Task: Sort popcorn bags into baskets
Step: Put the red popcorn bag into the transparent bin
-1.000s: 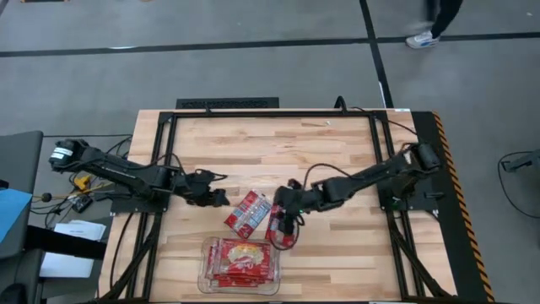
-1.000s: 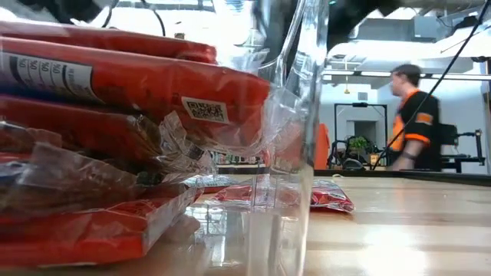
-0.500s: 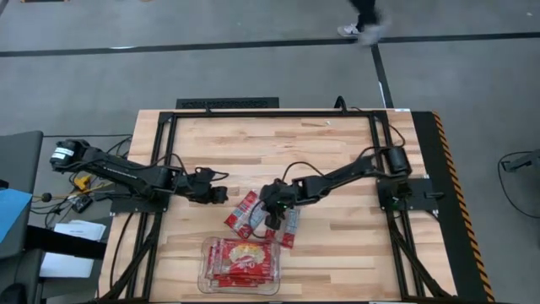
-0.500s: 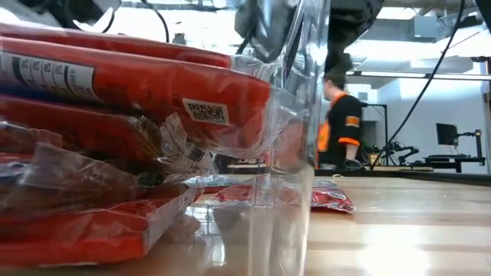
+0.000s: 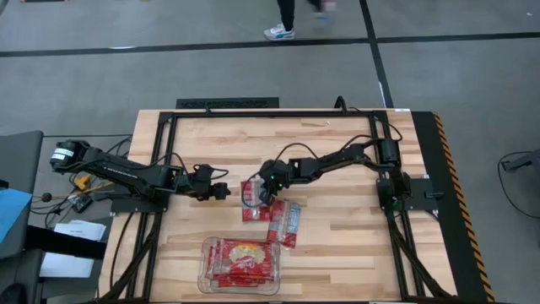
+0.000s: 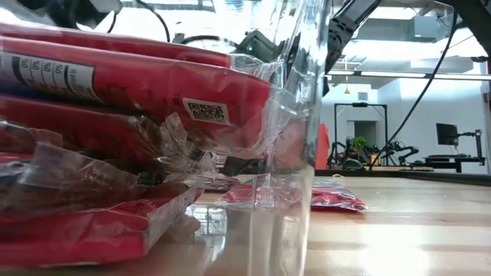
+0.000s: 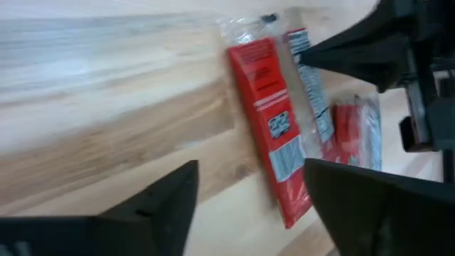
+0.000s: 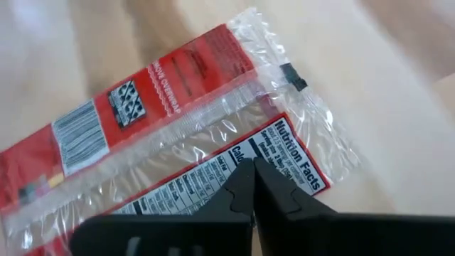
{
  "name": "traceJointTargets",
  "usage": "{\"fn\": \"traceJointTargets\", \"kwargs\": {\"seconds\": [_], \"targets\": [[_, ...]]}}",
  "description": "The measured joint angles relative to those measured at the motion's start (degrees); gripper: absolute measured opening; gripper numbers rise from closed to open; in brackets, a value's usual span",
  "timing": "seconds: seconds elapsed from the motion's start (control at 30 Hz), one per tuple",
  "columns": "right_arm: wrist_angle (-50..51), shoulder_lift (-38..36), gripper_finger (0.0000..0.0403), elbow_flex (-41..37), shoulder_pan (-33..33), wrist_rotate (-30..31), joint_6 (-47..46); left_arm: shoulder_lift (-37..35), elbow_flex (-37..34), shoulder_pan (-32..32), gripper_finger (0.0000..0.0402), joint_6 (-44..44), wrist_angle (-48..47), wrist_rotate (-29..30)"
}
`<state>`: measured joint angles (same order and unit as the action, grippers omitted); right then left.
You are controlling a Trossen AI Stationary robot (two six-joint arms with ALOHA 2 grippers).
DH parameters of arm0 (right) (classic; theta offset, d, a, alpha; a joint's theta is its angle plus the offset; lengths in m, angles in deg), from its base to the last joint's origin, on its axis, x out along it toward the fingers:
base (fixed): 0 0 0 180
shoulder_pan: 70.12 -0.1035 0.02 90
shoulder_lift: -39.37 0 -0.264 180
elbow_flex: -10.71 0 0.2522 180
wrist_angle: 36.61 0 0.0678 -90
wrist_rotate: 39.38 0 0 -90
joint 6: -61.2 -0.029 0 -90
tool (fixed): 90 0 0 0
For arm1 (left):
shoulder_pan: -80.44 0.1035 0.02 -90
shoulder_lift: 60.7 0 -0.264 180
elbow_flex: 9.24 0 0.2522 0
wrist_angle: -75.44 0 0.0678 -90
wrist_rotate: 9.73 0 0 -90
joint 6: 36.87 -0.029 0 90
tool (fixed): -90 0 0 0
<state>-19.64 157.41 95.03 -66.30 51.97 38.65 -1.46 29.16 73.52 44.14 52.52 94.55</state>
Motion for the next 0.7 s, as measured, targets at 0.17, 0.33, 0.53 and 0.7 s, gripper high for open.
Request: {"fn": "traceJointTargets", "kwargs": {"seconds": [0.17,0.33,0.53,0.7], "targets": [[-1.4,0.1,0.0007,0.0,1.9,-2.7,0.4,0.0,-0.6,2.1,0.0295,2.3,-0.3,0.0],[-2.7,0.4,0.0026,-0.1,2.2,-2.7,0.2,0.0,-4.1,3.9,0.0298,4.2,7.2,-0.2],[-3.6,0.5,0.0017,-0.1,2.5,-2.7,0.4,5.0,-6.3,5.0,0.0285,5.2,15.3,0.0],[-4.0,0.5,0.0009,-0.2,2.8,-2.7,0.6,14.3,-6.3,5.0,0.0283,6.1,25.2,-1.9]]}}
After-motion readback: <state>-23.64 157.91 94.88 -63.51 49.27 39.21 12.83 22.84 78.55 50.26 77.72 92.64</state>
